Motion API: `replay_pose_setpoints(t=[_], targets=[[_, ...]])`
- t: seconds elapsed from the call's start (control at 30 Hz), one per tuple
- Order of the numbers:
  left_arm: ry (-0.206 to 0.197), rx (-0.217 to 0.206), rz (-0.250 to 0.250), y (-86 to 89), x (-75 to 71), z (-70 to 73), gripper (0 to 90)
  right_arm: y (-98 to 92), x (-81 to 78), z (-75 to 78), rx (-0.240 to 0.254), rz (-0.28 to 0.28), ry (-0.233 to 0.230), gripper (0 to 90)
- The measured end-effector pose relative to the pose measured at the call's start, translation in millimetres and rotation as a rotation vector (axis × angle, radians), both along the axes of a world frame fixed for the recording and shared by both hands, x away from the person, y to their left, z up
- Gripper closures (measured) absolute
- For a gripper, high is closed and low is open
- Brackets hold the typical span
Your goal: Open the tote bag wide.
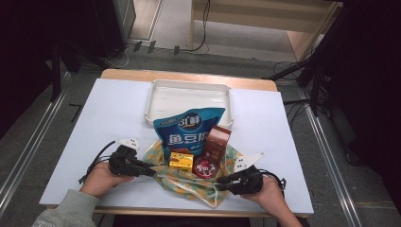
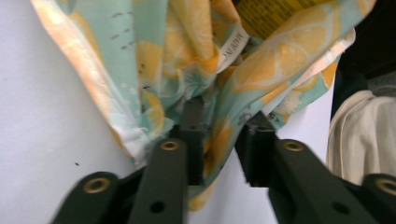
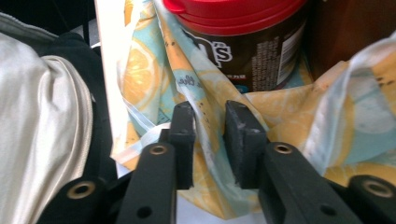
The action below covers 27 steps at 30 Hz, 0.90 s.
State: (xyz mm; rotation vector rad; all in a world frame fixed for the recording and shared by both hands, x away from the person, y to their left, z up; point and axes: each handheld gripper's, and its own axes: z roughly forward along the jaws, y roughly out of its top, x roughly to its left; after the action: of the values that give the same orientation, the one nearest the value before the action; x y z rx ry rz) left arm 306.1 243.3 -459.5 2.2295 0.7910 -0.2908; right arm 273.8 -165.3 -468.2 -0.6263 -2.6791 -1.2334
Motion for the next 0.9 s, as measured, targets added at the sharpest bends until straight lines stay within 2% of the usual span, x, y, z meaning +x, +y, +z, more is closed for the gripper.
replay_pose_setpoints(t=[0.07, 0.17, 0.2, 0.4, 0.5, 0.57, 0.6, 0.77, 0.83, 0.9], targets=[[0.012, -0.02, -0.001, 0.8, -0.4, 3.9, 65.8, -2.3, -1.9, 5.2, 0.018, -0.005, -0.006, 67.8], [0.005, -0.026, -0.003, 2.4, -1.2, 7.2, 59.3, -4.5, -3.5, 10.5, 0.037, -0.01, -0.006, 65.1], [-0.004, -0.028, -0.005, 3.5, -2.3, 10.7, 56.2, -7.0, -4.4, 15.4, 0.057, -0.017, -0.017, 64.1], [-0.024, -0.047, -0.001, 9.1, -6.5, 25.5, 48.3, -15.9, -5.9, 28.8, 0.085, -0.046, -0.037, 61.5], [-0.046, -0.063, 0.001, 14.2, -9.0, 33.8, 46.9, -20.6, -5.7, 33.1, 0.093, -0.064, -0.036, 60.9], [-0.045, -0.068, 0.009, 15.1, -10.0, 35.8, 46.6, -23.6, -5.2, 35.8, 0.092, -0.077, -0.037, 61.0], [-0.06, -0.081, 0.01, 18.9, -10.4, 40.9, 46.7, -25.2, -4.8, 37.5, 0.091, -0.085, -0.038, 61.1], [-0.073, -0.06, 0.023, 21.7, -7.0, 48.8, 46.9, -31.7, -1.8, 44.3, 0.09, -0.127, -0.049, 61.3], [-0.074, -0.067, 0.036, 23.0, -3.0, 52.8, 47.2, -34.4, 0.3, 47.2, 0.091, -0.144, -0.05, 61.9], [-0.076, -0.054, 0.044, 22.1, 1.8, 57.1, 47.3, -36.5, 2.0, 49.9, 0.091, -0.157, -0.053, 61.9]])
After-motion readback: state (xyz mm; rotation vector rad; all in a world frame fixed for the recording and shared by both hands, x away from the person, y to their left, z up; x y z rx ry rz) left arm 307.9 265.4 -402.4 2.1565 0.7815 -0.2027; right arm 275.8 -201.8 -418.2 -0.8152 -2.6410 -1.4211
